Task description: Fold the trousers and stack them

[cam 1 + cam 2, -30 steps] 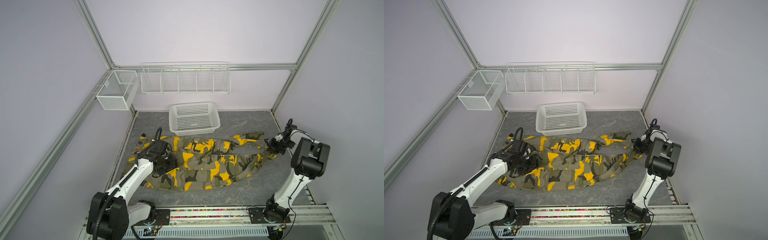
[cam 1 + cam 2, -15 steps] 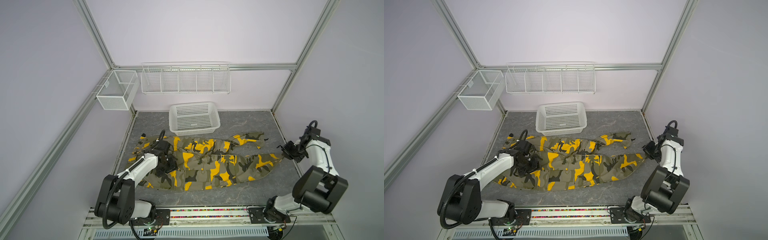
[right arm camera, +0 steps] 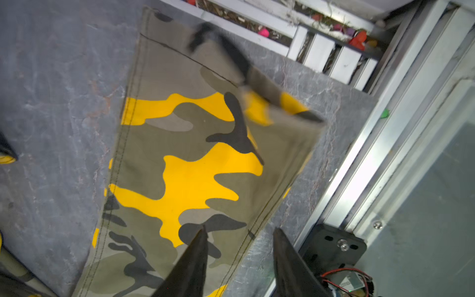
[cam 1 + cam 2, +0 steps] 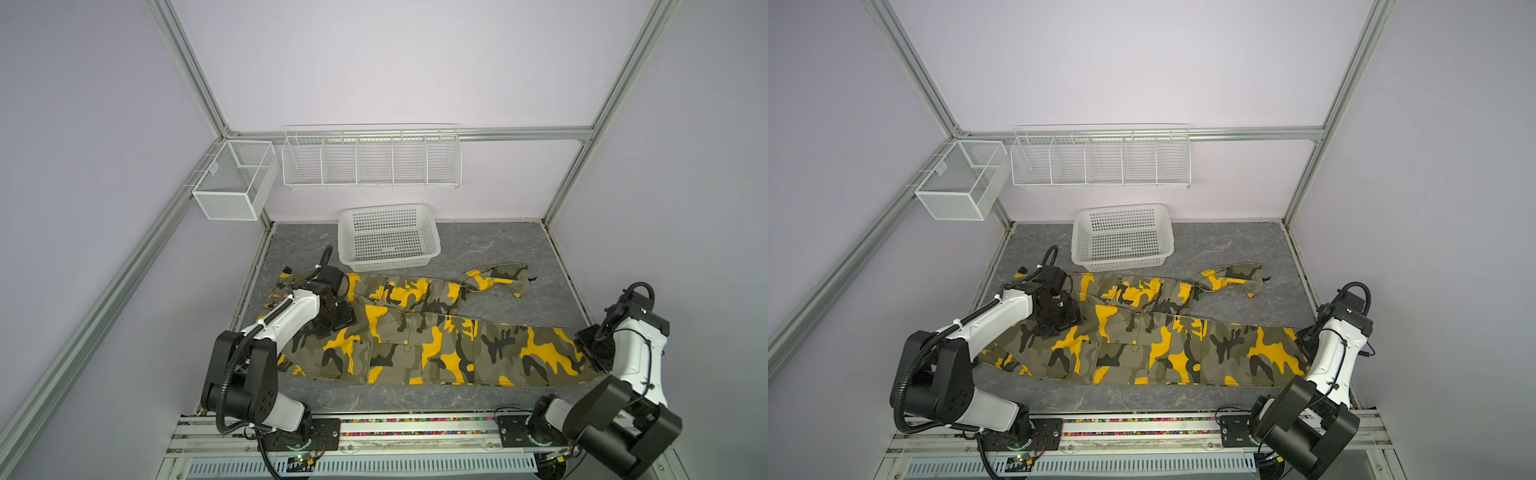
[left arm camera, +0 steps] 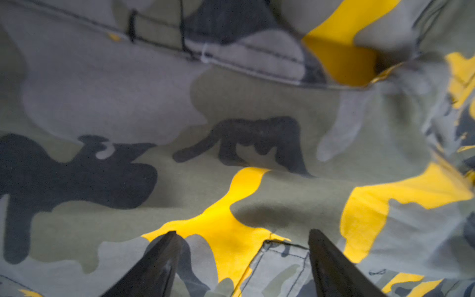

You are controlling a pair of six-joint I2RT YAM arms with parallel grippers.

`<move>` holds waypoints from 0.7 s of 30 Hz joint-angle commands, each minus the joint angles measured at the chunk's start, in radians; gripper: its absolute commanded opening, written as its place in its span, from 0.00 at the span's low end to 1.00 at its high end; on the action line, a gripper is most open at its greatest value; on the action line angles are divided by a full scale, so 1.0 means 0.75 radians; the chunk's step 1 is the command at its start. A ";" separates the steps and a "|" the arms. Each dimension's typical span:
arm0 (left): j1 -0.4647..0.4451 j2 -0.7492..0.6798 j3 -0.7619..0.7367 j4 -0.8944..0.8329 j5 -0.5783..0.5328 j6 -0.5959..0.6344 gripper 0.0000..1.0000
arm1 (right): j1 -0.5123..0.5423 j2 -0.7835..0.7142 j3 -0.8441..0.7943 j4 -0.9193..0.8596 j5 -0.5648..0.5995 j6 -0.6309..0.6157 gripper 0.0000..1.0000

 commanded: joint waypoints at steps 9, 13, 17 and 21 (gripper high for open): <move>0.019 0.149 0.159 0.061 -0.069 0.153 0.80 | 0.505 0.155 -0.138 0.467 -0.226 0.277 0.54; 0.025 0.147 0.068 0.107 -0.070 0.103 0.80 | 0.577 0.261 -0.214 0.603 -0.256 0.284 0.55; 0.028 0.083 -0.061 0.136 -0.077 0.014 0.80 | 0.597 0.327 -0.251 0.584 -0.213 0.247 0.56; 0.083 0.039 -0.146 0.089 -0.092 -0.048 0.80 | 0.597 0.340 -0.246 0.564 -0.209 0.176 0.57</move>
